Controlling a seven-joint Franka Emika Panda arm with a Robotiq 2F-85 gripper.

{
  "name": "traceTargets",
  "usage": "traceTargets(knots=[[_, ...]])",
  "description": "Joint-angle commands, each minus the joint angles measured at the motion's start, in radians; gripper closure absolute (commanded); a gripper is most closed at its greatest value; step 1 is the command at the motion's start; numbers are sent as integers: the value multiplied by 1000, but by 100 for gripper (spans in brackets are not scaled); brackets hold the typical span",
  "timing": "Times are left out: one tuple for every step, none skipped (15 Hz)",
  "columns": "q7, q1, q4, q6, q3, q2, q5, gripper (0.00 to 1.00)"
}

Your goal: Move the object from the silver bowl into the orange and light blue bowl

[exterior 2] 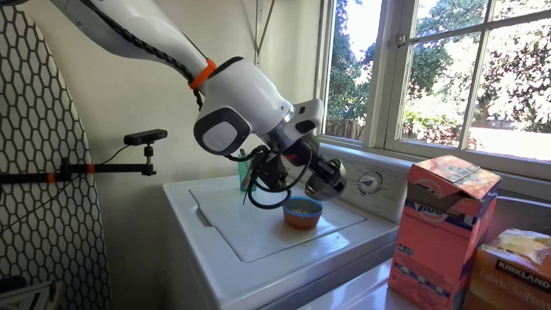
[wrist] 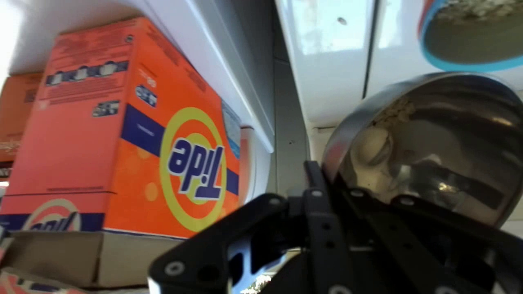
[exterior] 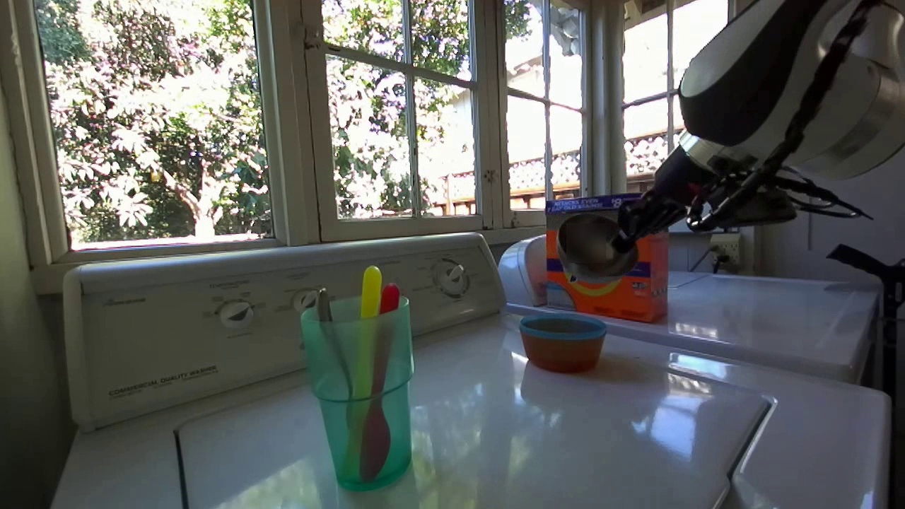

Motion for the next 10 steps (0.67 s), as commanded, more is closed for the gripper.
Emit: traceTargets(knots=[[12, -2, -43, 60, -17, 22, -61, 99], [4, 9, -52, 72, -19, 22, -61, 99], [-3, 21, -62, 88, -10, 15, -54, 99], [155, -2, -90, 117, 5, 2, -232, 99], [172, 2, -95, 146, 9, -1, -279, 99], [50, 38, -83, 178, 15, -3, -158, 99], [46, 43, -92, 226, 24, -3, -168, 99], [14, 53, -92, 258, 30, 2, -147, 99], [-13, 62, -93, 297, 35, 13, -128, 99], [-33, 72, -94, 327, 43, 17, -110, 99]])
